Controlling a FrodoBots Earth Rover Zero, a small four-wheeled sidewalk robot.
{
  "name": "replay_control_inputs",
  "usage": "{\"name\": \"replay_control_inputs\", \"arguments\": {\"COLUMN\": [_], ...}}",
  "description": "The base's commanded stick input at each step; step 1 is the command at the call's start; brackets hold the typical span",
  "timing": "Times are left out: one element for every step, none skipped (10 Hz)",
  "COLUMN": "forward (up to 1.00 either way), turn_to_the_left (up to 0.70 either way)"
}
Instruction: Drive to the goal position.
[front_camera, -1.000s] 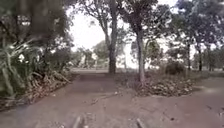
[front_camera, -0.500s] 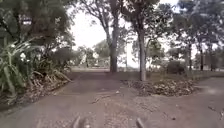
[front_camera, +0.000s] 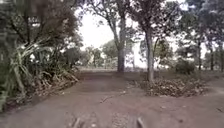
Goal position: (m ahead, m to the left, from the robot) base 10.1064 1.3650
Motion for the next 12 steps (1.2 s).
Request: {"name": "replay_control_inputs", "arguments": {"forward": [0.00, 0.00, 0.60, 0.60, 0.60, 0.60, 0.60, 0.60, 0.60, 0.60, 0.60, 0.60], "turn_to_the_left": [0.00, 0.00, 0.00, 0.00, 0.00, 0.00, 0.00, 0.00, 0.00, 0.00, 0.00, 0.00]}}
